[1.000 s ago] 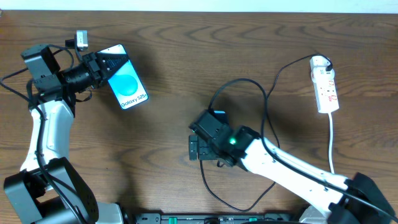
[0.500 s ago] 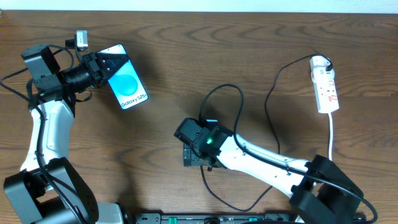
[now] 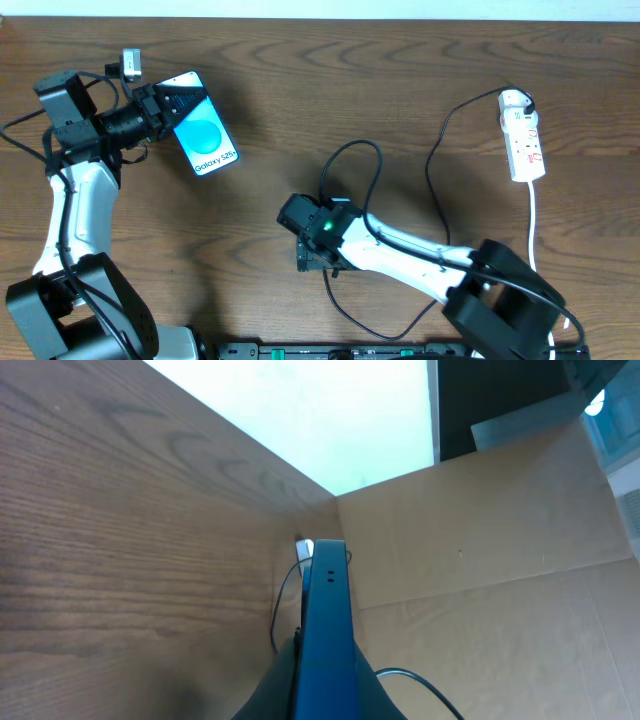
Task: Plug charger to phone and switch on socket
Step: 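Grasp the black USB-C cable end with the right gripper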
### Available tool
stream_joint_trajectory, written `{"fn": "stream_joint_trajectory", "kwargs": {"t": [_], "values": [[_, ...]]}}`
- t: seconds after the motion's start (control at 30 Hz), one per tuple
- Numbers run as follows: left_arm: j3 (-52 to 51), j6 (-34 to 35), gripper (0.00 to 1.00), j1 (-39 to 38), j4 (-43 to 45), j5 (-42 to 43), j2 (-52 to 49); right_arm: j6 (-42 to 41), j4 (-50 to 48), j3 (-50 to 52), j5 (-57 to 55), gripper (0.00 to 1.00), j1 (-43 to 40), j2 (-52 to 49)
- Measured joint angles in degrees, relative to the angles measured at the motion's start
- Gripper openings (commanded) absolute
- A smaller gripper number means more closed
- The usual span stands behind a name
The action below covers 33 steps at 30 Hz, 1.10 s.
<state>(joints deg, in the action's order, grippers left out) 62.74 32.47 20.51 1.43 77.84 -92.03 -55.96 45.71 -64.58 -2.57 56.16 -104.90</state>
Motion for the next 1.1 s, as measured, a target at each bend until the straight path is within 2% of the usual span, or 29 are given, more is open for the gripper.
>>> {"fn": "stream_joint_trajectory", "kwargs": {"t": [0.23,0.33,0.8,1.0,1.1], "values": [[0.0,0.0,0.07,0.0,0.0,0.0,0.0,0.0,0.3,-1.2,0.3,0.70,0.0,-1.2],[0.0,0.0,0.08,0.0,0.0,0.0,0.0,0.1,0.3,-1.3,0.4,0.66,0.0,-1.2],[0.0,0.0,0.07,0.0,0.0,0.0,0.0,0.2,2.5,-3.6,2.0,0.64,0.0,-5.0],[0.0,0.0,0.08,0.0,0.0,0.0,0.0,1.3,6.5,-8.2,2.3,0.60,0.0,-8.2],[0.0,0.0,0.08,0.0,0.0,0.0,0.0,1.5,6.9,-9.0,2.6,0.54,0.0,-8.8]]}}
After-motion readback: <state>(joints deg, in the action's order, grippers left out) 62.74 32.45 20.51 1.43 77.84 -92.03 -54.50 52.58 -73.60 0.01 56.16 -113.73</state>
